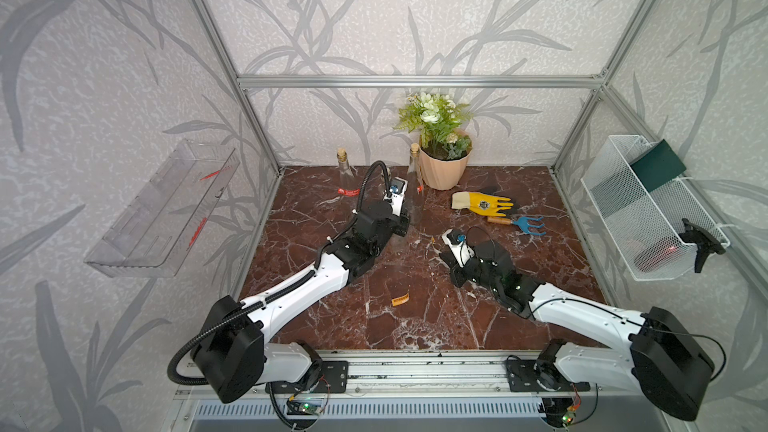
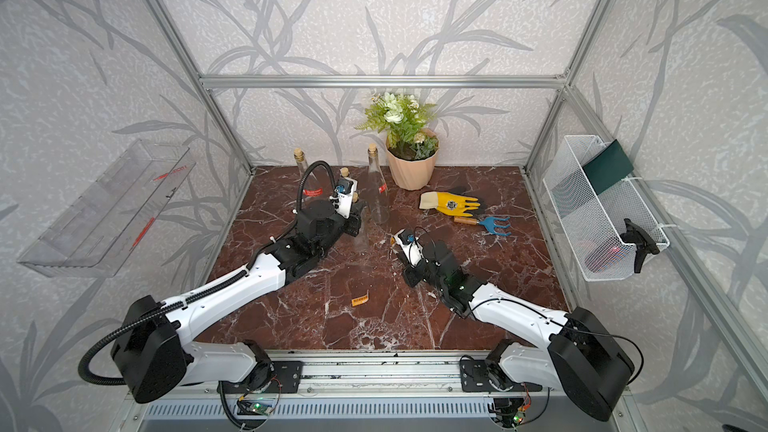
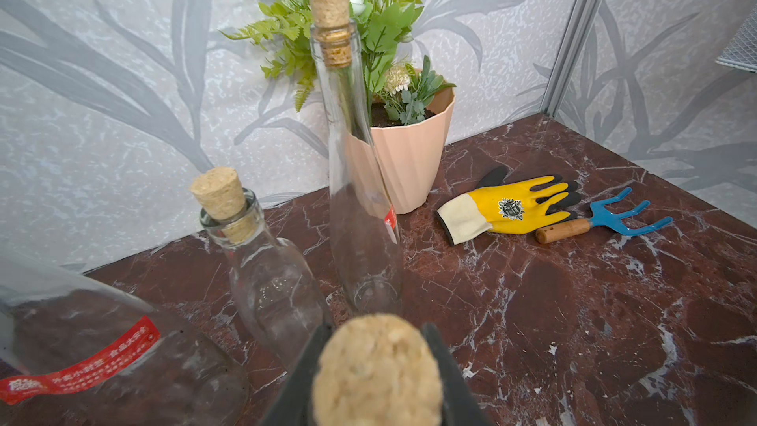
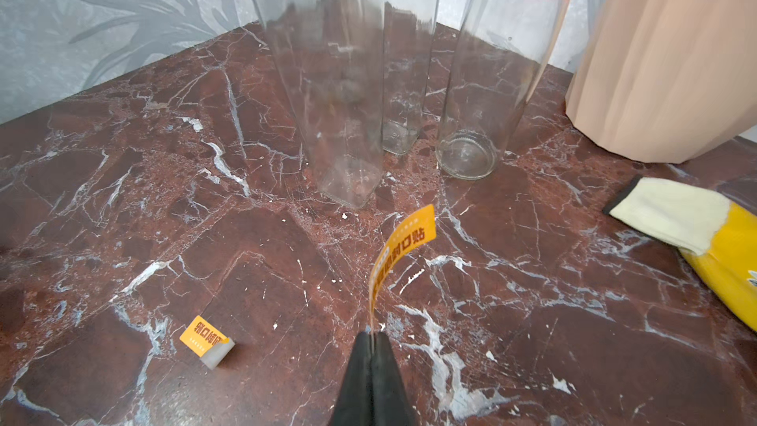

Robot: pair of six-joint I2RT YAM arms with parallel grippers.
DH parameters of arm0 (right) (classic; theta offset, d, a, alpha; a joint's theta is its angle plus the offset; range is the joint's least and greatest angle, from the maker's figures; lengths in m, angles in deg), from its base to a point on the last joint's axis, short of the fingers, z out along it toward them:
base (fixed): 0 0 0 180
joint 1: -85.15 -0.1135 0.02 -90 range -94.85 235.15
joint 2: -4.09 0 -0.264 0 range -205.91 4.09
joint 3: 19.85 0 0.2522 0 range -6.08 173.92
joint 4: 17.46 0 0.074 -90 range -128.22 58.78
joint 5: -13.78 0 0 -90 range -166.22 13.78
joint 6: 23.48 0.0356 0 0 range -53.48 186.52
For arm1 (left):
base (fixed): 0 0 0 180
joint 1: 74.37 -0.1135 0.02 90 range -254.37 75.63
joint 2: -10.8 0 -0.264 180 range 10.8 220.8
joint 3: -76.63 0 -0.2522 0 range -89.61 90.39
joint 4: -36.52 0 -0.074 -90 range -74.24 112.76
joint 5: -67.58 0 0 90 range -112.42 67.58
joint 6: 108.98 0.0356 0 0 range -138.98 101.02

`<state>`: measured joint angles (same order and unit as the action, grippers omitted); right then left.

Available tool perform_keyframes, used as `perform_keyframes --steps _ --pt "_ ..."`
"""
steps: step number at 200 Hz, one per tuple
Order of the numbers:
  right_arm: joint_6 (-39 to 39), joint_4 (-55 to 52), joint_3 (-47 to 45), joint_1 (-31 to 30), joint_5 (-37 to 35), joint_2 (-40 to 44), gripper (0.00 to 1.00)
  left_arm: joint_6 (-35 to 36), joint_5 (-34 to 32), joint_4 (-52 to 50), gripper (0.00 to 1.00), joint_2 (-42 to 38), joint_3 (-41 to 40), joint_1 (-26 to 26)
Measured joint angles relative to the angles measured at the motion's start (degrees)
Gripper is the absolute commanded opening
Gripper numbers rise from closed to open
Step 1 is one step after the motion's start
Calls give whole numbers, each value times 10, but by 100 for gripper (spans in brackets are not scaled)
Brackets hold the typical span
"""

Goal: Remove the label from the bottle
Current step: Place the bottle at the center of the board.

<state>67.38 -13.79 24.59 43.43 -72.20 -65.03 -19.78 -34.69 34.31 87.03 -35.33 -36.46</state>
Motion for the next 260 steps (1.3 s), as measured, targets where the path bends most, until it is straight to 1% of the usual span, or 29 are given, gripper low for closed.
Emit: perform_keyframes --steps 91,209,244,260 --pt "0 2 10 -4 11 -16 0 -6 7 17 0 9 -12 -48" --pt "0 7 19 -10 21 -33 0 -25 30 35 0 36 -17 -57" --pt "0 11 20 -11 22 -33 0 -29 30 36 9 37 -19 -57" --pt "0 14 20 -12 24 -33 0 -29 30 36 14 37 -19 -57"
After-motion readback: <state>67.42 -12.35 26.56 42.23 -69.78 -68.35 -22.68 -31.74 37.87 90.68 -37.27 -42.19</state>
